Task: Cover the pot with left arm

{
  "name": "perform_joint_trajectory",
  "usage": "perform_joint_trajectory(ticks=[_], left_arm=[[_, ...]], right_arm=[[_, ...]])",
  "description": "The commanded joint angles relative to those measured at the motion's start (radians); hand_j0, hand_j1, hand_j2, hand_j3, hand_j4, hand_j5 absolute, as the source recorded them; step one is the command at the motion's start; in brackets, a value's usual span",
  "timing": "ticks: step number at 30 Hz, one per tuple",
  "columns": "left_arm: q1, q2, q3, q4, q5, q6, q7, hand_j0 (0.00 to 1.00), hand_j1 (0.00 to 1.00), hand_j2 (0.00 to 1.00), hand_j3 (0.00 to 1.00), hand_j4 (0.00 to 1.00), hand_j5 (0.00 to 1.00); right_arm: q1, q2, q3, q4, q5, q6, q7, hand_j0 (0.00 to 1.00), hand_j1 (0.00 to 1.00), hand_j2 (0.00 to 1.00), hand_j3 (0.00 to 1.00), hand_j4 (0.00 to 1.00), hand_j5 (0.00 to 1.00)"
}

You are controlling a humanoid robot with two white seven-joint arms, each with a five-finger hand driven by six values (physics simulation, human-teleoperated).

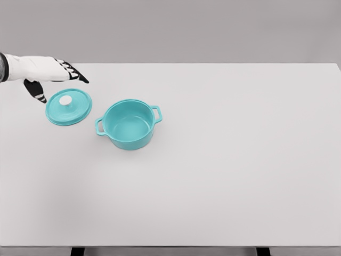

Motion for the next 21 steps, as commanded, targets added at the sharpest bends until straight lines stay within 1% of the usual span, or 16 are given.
perform_joint_trajectory(ticks=[1,4,5,6,7,8,10,12,14,16,18,21], left_arm=[[0.000,-0.010,-0.012,0.015,0.003,0.002,0.000,1.00,1.00,1.00,1.00,1.00,1.00],[0.002,-0.004,-0.014,0.016,0.000,0.002,0.000,1.00,1.00,1.00,1.00,1.00,1.00],[0.005,-0.004,-0.014,0.018,0.000,0.002,0.000,0.96,0.96,0.96,0.96,0.96,0.96],[0.008,-0.005,-0.014,0.016,0.000,0.002,0.000,0.91,0.91,0.91,0.91,0.91,0.91],[0.009,-0.007,-0.014,0.018,0.000,0.002,0.000,0.82,0.82,0.82,0.82,0.82,0.82],[0.011,-0.012,-0.014,0.021,0.000,0.002,0.000,0.79,0.79,0.79,0.79,0.79,0.79],[0.020,-0.012,-0.014,0.031,0.000,0.002,0.000,0.79,0.79,0.79,0.79,0.79,0.79],[0.023,-0.024,-0.014,0.070,-0.001,0.002,0.000,0.80,0.80,0.80,0.80,0.80,0.80],[0.026,-0.025,-0.014,0.070,-0.003,0.002,0.000,0.80,0.80,0.80,0.80,0.80,0.80],[0.026,-0.038,-0.014,0.071,-0.038,0.002,0.000,0.80,0.80,0.80,0.80,0.80,0.80],[0.026,-0.042,-0.014,0.077,-0.040,0.002,0.000,0.80,0.80,0.80,0.80,0.80,0.80],[0.026,-0.074,-0.012,0.114,-0.056,0.002,0.000,0.80,0.80,0.80,0.80,0.80,0.80]], right_arm=[[0.000,0.000,-0.001,0.000,0.000,0.000,0.000,1.00,1.00,1.00,1.00,1.00,1.00],[0.000,0.000,0.000,0.000,0.000,0.000,0.000,1.00,1.00,1.00,1.00,1.00,1.00],[0.000,0.000,0.000,0.000,0.000,0.000,0.000,1.00,1.00,1.00,1.00,1.00,1.00],[0.000,0.000,0.000,0.000,0.000,0.000,0.000,1.00,1.00,1.00,1.00,1.00,1.00],[0.000,0.000,0.000,0.000,0.000,0.000,0.000,1.00,1.00,1.00,1.00,1.00,1.00],[0.000,0.000,-0.001,0.000,0.000,0.000,0.000,1.00,1.00,1.00,1.00,1.00,1.00],[0.000,0.000,0.000,0.000,0.000,0.000,0.000,1.00,1.00,1.00,1.00,1.00,1.00],[0.000,0.000,0.000,0.000,0.000,0.000,-0.001,1.00,1.00,1.00,1.00,1.00,1.00],[0.000,0.000,0.000,0.000,0.000,0.000,0.000,1.00,1.00,1.00,1.00,1.00,1.00],[0.000,0.000,0.000,0.000,0.000,0.000,0.000,1.00,1.00,1.00,1.00,1.00,1.00],[0.000,0.000,0.000,-0.001,0.000,0.000,0.000,1.00,1.00,1.00,1.00,1.00,1.00],[0.000,0.000,0.000,0.000,0.000,0.000,0.000,1.00,1.00,1.00,1.00,1.00,1.00]])
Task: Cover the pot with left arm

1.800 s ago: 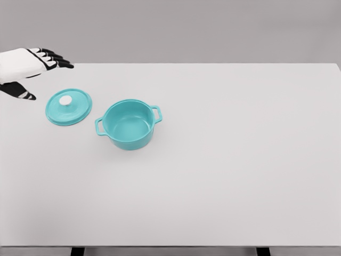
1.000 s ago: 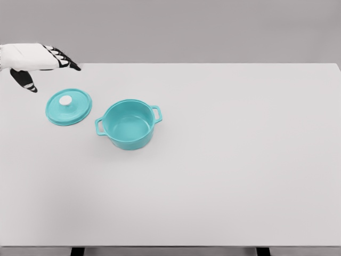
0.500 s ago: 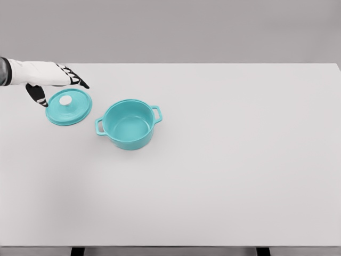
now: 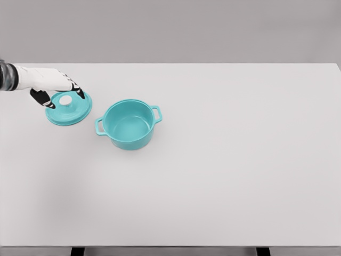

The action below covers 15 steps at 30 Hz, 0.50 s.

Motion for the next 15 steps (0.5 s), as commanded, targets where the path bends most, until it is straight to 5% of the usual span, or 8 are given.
perform_joint_trajectory(ticks=[1,15], left_arm=[[0.000,-0.026,0.002,0.028,-0.012,0.002,0.000,0.80,0.80,0.80,0.80,0.80,0.80],[0.009,-0.071,0.006,0.092,-0.038,0.002,0.000,0.80,0.80,0.80,0.80,0.80,0.80]], right_arm=[[0.000,0.000,0.000,0.000,0.000,0.000,0.001,1.00,1.00,1.00,1.00,1.00,1.00],[0.000,0.000,0.000,0.000,0.000,0.000,0.001,1.00,1.00,1.00,1.00,1.00,1.00]])
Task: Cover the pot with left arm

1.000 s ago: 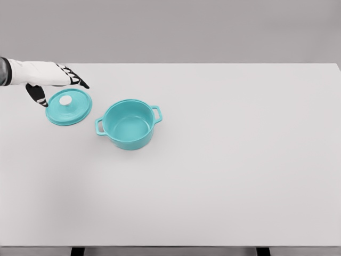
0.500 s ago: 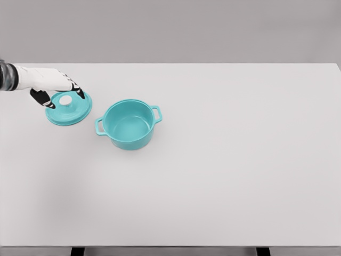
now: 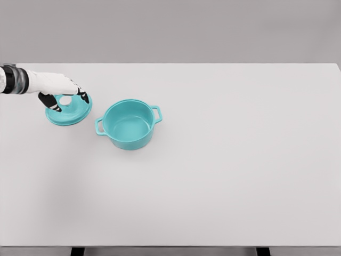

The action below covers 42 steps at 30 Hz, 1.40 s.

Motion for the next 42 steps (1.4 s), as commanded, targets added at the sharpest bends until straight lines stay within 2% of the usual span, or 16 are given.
perform_joint_trajectory(ticks=[1,25,33,42], left_arm=[[0.002,-0.005,0.005,0.014,-0.010,0.002,0.000,0.80,0.80,0.80,0.80,0.80,0.80],[0.008,-0.028,0.031,0.057,-0.043,0.002,0.000,0.80,0.80,0.80,0.80,0.80,0.80],[0.008,-0.027,0.031,0.076,-0.057,0.059,0.064,0.80,0.80,0.80,0.80,0.80,0.80],[0.020,-0.031,0.031,0.077,-0.073,0.059,0.064,0.80,0.80,0.80,0.80,0.80,0.80]], right_arm=[[0.000,0.000,0.000,0.000,0.000,0.000,-0.001,1.00,1.00,1.00,1.00,1.00,1.00],[0.000,0.000,0.000,0.000,0.000,0.000,0.000,1.00,1.00,1.00,1.00,1.00,1.00],[0.000,0.000,0.000,0.000,0.000,0.000,-0.001,1.00,1.00,1.00,1.00,1.00,1.00],[0.000,0.000,0.000,0.000,0.000,0.000,0.000,1.00,1.00,1.00,1.00,1.00,1.00]])
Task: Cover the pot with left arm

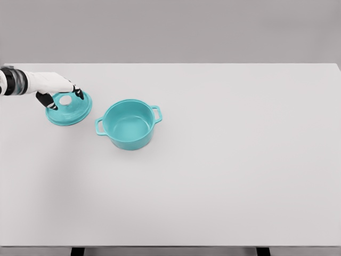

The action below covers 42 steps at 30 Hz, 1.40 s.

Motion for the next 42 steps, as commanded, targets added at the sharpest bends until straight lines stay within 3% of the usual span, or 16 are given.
perform_joint_trajectory(ticks=[1,20,36,42], left_arm=[[0.000,-0.001,0.002,0.000,-0.004,0.004,0.001,0.80,0.80,0.80,0.80,0.80,0.80],[0.014,-0.012,0.002,0.000,-0.024,0.068,0.039,0.79,0.79,0.79,0.79,0.79,0.79],[0.023,-0.009,0.001,0.000,-0.030,0.067,0.039,0.55,0.55,0.55,0.55,0.55,0.55],[0.023,-0.009,0.002,0.000,-0.032,0.067,0.039,0.52,0.52,0.52,0.52,0.52,0.52]], right_arm=[[0.000,0.000,0.000,0.000,0.000,0.000,0.000,1.00,1.00,1.00,1.00,1.00,1.00],[0.000,0.000,-0.001,0.000,0.000,0.000,0.000,1.00,1.00,1.00,1.00,1.00,1.00],[0.000,0.000,0.000,0.000,0.000,0.000,0.000,1.00,1.00,1.00,1.00,1.00,1.00],[0.000,0.000,-0.001,0.000,0.000,0.000,0.000,1.00,1.00,1.00,1.00,1.00,1.00]])
